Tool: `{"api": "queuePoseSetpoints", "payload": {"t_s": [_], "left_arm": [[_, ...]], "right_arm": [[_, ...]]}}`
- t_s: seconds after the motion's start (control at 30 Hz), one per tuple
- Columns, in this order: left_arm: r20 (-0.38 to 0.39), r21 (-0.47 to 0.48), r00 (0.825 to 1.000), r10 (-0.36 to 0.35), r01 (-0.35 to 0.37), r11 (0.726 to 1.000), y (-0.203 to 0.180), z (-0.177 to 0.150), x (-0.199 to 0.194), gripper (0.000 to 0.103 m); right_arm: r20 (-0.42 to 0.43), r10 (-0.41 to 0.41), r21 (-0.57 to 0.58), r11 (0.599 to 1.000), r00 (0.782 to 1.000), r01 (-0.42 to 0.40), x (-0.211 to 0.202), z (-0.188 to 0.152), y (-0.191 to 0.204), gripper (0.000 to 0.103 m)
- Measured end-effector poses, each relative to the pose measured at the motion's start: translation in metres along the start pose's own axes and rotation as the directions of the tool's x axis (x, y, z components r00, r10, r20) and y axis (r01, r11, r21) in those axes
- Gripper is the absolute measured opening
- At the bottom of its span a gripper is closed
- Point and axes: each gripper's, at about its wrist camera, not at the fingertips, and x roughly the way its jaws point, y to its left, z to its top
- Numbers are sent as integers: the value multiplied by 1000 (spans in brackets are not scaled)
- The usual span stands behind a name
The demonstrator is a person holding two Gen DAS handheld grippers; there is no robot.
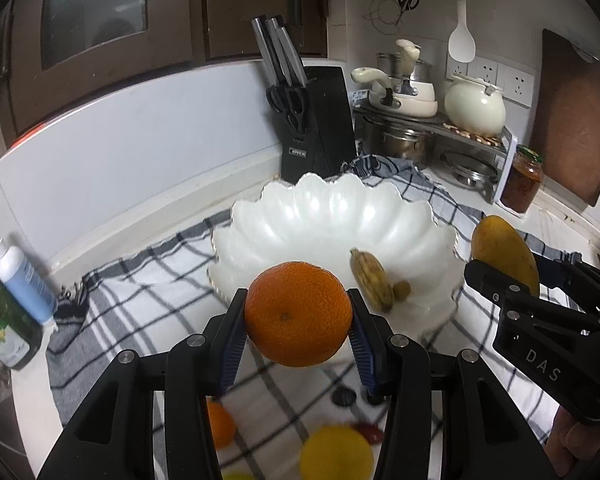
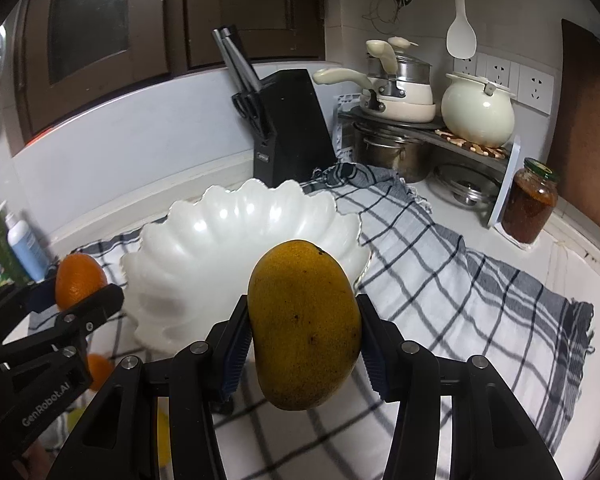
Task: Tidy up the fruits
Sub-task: 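Carry the orange with the left tool and the mango with the right tool over the bowl, then open both tools to drop the orange and mango into the bowl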
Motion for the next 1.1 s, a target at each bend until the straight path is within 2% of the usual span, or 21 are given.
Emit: {"api": "queuePoseSetpoints", "payload": {"t_s": [0.43, 0.83, 1.1], "left_arm": [[-18, -2, 1000, 23, -23, 1000, 10, 30, 53, 47], [-72, -7, 996, 57, -58, 998, 19, 34, 94, 47], [-124, -26, 991, 46, -49, 998, 21, 28, 108, 47]], "right_arm": [[-27, -32, -10, 999, 999, 32, 51, 31, -5, 51], [-84, -79, -15, 997, 993, 78, 92, 36, -6, 51], [-112, -81, -21, 997, 990, 80, 104, 35, -5, 51]]}}
